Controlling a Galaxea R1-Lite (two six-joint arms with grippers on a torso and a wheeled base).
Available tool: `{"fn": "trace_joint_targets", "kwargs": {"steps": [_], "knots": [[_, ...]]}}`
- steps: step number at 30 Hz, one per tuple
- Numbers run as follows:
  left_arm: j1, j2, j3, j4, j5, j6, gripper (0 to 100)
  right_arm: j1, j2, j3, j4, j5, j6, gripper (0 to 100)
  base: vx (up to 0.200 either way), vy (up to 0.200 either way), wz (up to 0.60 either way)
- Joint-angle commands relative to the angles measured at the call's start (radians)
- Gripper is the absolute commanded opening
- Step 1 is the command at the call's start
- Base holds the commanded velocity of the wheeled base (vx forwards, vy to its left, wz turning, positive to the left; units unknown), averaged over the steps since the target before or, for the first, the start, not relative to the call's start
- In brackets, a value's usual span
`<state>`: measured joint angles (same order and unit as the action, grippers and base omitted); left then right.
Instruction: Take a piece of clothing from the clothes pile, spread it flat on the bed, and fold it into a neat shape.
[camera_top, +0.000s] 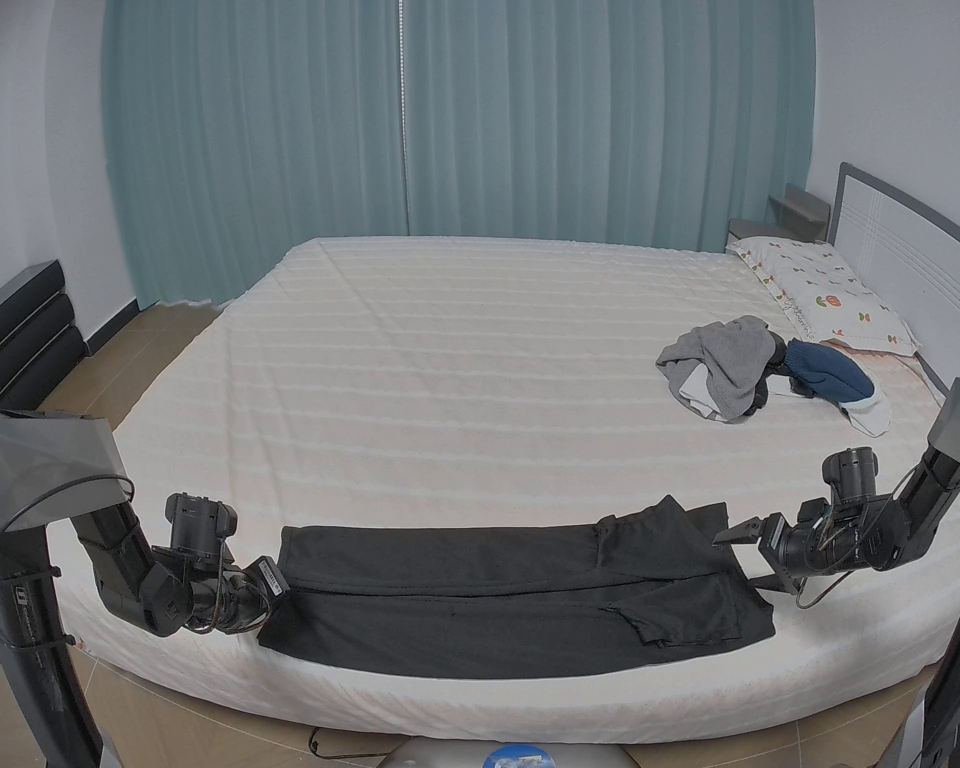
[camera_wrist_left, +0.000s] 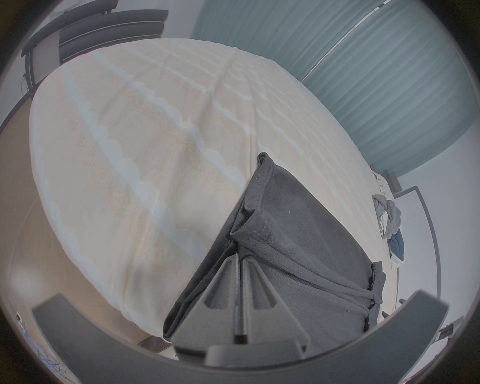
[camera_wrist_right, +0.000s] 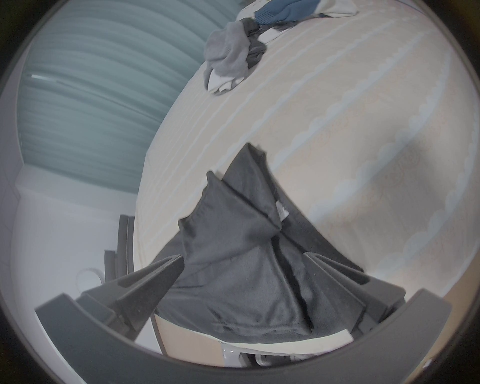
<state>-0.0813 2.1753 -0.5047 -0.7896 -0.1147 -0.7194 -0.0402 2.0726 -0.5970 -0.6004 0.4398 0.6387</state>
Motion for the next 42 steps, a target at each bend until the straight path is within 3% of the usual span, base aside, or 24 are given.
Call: {"fn": "trace_joint_targets", "kwargs": {"steps": [1,19,20,42], "knots": [[0.0,0.008,-0.002,0.0,0.0,0.0,0,0.022,0.012,0.014,-0.001,-0.003,-0.007,100,0.0,0.0,0.0],[0.0,0.014,-0.006,0.0,0.0,0.0,0,0.028,0.112,0.016,-0.117,-0.001,-0.071,100,0.0,0.0,0.0],[0.0,0.017,-0.006,0.0,0.0,0.0,0,0.028,0.116,0.016,-0.125,-0.001,-0.073,0,0.0,0.0,0.0],[-0.002,0.023,-0.008,0.0,0.0,0.0,0,-0.004,0.104,0.014,-0.153,-0.003,-0.06,0,0.0,0.0,0.0]]}}
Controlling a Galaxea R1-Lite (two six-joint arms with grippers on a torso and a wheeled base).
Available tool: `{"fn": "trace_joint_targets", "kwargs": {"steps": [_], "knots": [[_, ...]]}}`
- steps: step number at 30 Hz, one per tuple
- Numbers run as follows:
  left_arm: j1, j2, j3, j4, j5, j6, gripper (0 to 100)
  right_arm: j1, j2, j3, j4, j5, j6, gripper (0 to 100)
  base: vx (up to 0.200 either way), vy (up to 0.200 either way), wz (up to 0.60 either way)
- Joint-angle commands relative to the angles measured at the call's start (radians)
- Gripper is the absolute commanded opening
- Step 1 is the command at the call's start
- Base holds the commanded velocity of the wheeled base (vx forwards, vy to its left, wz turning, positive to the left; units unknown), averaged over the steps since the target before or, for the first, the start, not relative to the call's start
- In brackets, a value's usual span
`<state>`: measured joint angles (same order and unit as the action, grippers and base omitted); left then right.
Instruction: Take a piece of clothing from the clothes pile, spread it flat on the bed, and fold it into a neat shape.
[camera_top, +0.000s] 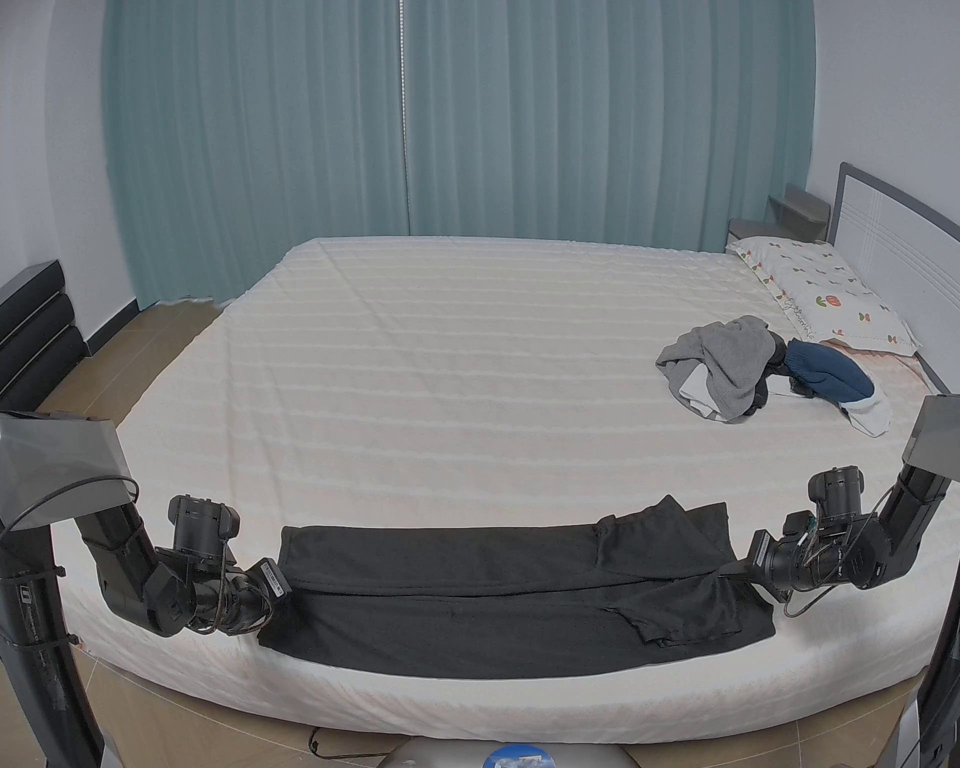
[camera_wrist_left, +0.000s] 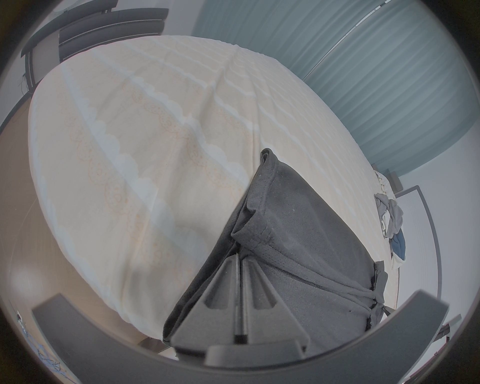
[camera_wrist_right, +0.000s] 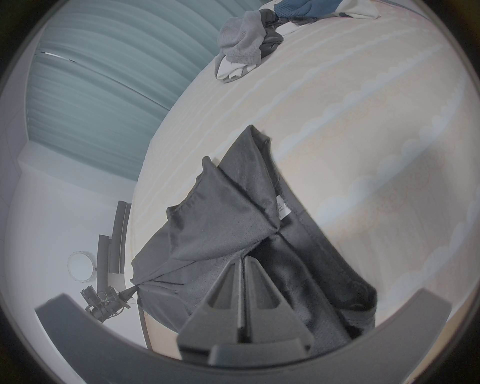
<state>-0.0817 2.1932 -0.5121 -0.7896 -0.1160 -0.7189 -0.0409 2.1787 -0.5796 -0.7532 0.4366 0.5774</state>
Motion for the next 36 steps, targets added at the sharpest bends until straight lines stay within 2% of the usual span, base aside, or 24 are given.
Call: {"fn": "trace_joint_targets", "kwargs": {"steps": [1,8,9,14,15,21,28,36], "knots": [[-0.001,0.005,0.0,0.0,0.001,-0.001,0,-0.004,-0.002,-0.003,0.0,0.001,0.001,0,0.0,0.0,0.0],[-0.001,0.003,0.0,0.0,0.001,-0.001,0,-0.002,0.009,-0.008,-0.002,-0.004,0.001,0,0.0,0.0,0.0],[-0.001,0.003,0.0,0.0,0.001,-0.001,100,-0.002,0.009,-0.008,0.0,-0.006,0.001,0,0.0,0.0,0.0],[0.0,0.002,0.0,0.0,0.001,-0.001,100,-0.001,0.019,-0.006,0.0,-0.007,0.001,0,0.0,0.0,0.0],[0.0,0.0,0.0,0.0,0.001,-0.001,100,0.001,0.019,-0.006,0.0,-0.007,0.001,100,0.0,0.0,0.0],[0.028,-0.029,0.004,0.001,0.001,-0.002,100,-0.024,0.003,-0.014,-0.002,-0.004,0.013,100,0.0,0.0,0.0],[0.069,-0.099,0.011,0.009,-0.011,-0.002,100,-0.054,-0.014,-0.048,0.0,0.001,0.114,100,0.0,0.0,0.0],[0.083,-0.144,0.035,0.013,-0.016,0.004,100,-0.067,-0.014,-0.055,0.0,0.004,0.125,100,0.0,0.0,0.0]]}}
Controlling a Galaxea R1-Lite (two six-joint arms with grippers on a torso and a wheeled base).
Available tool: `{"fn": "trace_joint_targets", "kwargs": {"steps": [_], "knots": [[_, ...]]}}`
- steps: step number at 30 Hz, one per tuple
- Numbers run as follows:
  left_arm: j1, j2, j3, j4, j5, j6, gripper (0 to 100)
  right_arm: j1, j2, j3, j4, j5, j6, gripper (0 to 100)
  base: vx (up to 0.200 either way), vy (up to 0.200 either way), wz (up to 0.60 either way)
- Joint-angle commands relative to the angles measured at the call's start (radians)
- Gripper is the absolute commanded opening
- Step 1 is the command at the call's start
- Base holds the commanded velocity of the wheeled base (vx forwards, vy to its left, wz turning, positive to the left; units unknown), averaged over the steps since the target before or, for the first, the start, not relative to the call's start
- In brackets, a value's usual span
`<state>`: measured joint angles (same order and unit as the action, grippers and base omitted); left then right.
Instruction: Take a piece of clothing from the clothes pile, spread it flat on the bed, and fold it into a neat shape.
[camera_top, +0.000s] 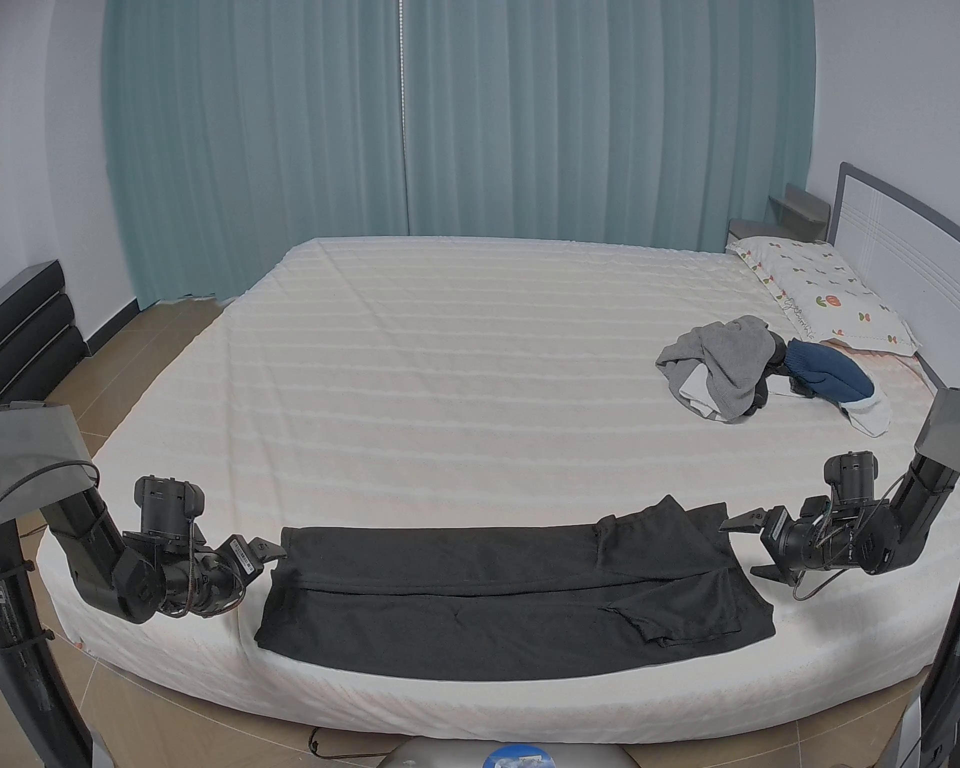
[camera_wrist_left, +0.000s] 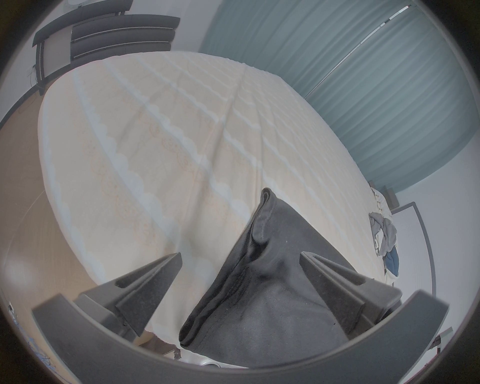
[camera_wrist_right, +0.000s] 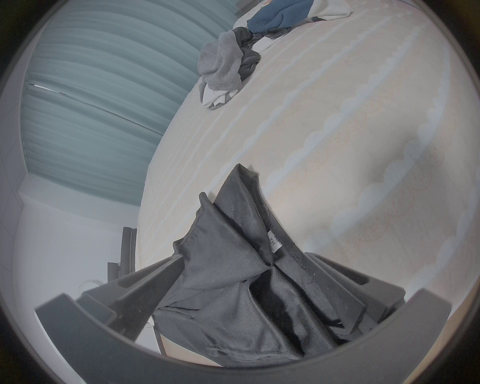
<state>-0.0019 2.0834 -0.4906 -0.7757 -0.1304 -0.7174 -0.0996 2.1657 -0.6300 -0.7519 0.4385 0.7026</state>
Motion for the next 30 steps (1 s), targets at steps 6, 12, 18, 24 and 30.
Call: {"fn": "trace_joint_targets", "kwargs": {"steps": [6,12,18,24,30], "knots": [[-0.004,-0.019,-0.005,-0.008,-0.017,-0.002,100,-0.012,-0.003,-0.019,-0.003,0.002,0.043,100,0.0,0.0,0.0],[-0.033,0.087,-0.066,-0.04,-0.029,0.003,100,-0.025,0.002,-0.03,0.0,0.005,0.051,100,0.0,0.0,0.0],[-0.049,0.122,-0.094,-0.065,-0.029,0.018,100,-0.023,0.003,-0.023,0.0,0.008,0.052,100,0.0,0.0,0.0],[-0.047,0.15,-0.123,-0.062,-0.031,0.154,100,-0.019,0.009,-0.016,0.0,0.008,0.052,100,0.0,0.0,0.0],[-0.072,0.175,-0.149,-0.066,-0.044,0.171,100,-0.019,0.011,-0.014,0.0,0.008,0.052,100,0.0,0.0,0.0]]}}
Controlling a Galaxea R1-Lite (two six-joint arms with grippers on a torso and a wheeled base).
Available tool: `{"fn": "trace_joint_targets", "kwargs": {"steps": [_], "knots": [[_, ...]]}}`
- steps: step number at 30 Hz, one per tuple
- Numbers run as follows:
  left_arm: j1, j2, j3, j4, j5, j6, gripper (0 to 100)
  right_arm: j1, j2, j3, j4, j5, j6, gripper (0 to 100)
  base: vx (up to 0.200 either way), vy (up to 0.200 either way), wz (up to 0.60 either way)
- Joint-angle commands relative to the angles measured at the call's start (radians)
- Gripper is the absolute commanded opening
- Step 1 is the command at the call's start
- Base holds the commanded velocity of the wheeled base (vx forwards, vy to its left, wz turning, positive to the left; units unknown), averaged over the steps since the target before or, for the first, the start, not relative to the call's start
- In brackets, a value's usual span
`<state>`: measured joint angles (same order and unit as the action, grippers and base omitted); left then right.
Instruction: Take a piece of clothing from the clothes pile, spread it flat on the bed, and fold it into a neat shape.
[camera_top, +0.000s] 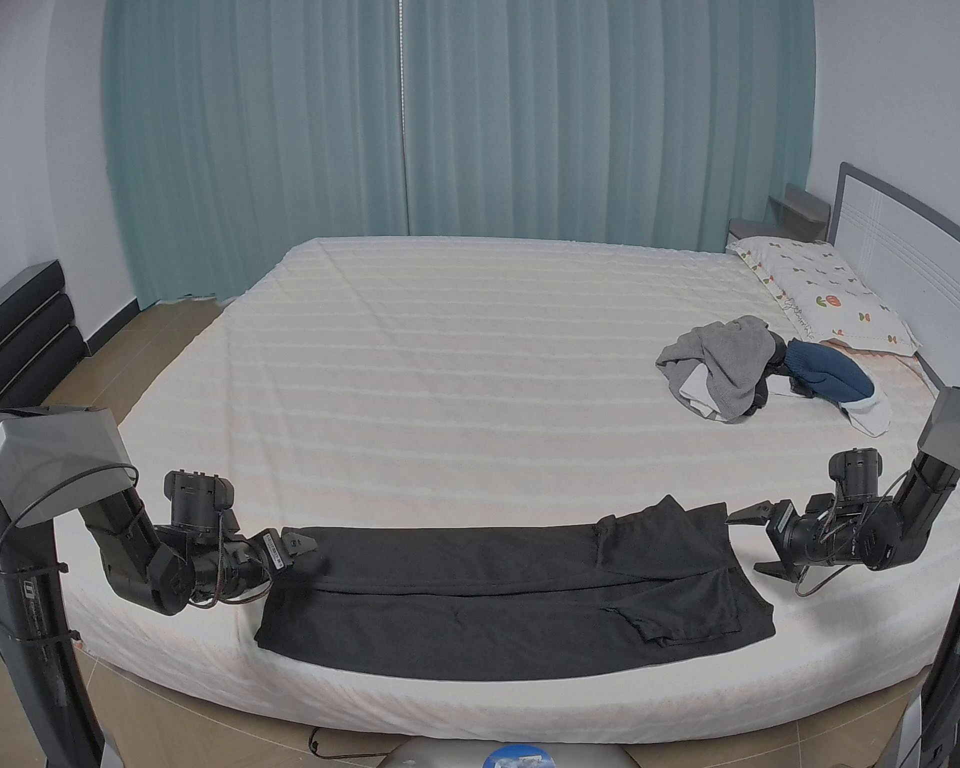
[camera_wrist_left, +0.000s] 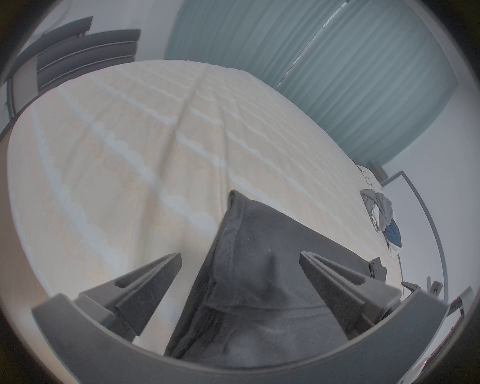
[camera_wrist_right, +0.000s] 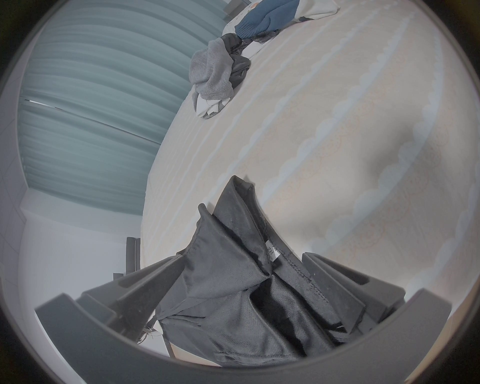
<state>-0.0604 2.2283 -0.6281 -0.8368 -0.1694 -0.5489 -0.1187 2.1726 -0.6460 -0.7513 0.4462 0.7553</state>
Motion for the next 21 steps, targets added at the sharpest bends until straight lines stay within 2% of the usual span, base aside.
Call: {"fn": "trace_joint_targets", "kwargs": {"steps": [1,8,14,15,21], "knots": [[-0.018,0.036,-0.013,-0.005,-0.007,0.014,100,0.001,0.004,0.002,0.0,0.0,-0.001,100,0.0,0.0,0.0],[-0.021,0.068,-0.013,-0.01,0.005,0.101,100,0.002,0.003,0.003,0.0,0.0,-0.001,100,0.0,0.0,0.0],[-0.021,0.073,-0.004,-0.027,0.007,0.104,100,0.004,0.001,0.006,0.0,0.0,-0.002,100,0.0,0.0,0.0],[-0.021,0.073,-0.002,-0.027,0.007,0.104,0,0.004,0.001,0.006,-0.002,-0.001,-0.002,100,0.0,0.0,0.0],[-0.021,0.06,0.025,-0.05,0.011,0.104,0,0.002,0.003,0.006,-0.002,0.0,-0.002,100,0.0,0.0,0.0]]}}
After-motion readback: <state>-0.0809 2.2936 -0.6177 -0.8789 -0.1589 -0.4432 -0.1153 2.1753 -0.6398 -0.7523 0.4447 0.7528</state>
